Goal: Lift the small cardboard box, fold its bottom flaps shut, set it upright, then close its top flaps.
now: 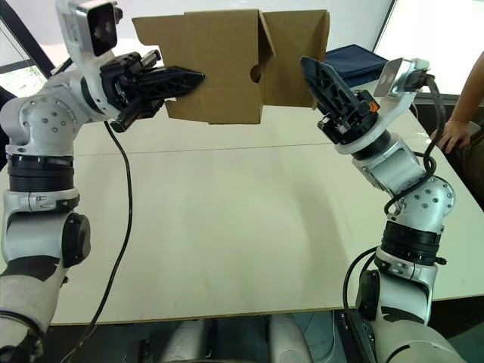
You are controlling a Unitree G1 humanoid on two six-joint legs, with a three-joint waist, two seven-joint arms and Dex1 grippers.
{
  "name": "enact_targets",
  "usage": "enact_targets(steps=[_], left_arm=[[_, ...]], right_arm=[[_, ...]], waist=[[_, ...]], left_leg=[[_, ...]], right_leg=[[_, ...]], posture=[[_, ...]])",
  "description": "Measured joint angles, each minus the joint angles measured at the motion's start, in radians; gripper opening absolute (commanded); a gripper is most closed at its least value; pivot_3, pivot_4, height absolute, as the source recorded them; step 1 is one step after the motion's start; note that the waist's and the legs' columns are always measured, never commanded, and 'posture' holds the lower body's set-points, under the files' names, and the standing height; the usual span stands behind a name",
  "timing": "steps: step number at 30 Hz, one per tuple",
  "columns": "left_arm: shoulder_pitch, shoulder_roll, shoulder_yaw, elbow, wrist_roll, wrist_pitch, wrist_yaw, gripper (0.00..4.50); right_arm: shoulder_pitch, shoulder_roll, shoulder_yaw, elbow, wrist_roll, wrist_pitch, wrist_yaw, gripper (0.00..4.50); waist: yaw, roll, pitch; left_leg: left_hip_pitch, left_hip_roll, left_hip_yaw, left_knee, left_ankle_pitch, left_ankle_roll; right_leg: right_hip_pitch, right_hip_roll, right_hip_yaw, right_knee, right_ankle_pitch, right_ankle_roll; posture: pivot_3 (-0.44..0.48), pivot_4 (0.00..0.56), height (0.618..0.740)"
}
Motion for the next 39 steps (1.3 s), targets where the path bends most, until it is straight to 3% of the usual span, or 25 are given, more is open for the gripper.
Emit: enact_targets(steps=[7, 39], left_arm=[[-0.001, -0.002, 0.000, 0.017, 0.001, -0.003, 0.001, 0.00], [-0.002, -0.005, 0.003, 0.016, 0.000, -0.003, 0.005, 0.00]], right_arm=[[0.017, 0.033, -0.006, -0.060, 0.083, -0.027, -0.049, 3.42], [0.025, 0.144, 0.091, -0.087, 0.116, -0.096, -0.146, 3.42]], waist=[[0.000, 0.000, 0.000], [-0.001, 0.000, 0.000]], left_leg=[[0.000, 0.000, 0.000, 0.000, 0.000, 0.000], [0.000, 0.000, 0.000, 0.000, 0.000, 0.000]], right_leg=[[0.000, 0.000, 0.000, 0.000, 0.000, 0.000], [0.000, 0.000, 0.000, 0.000, 0.000, 0.000]], posture=[[0.000, 0.150, 0.740], [0.000, 0.150, 0.740]])
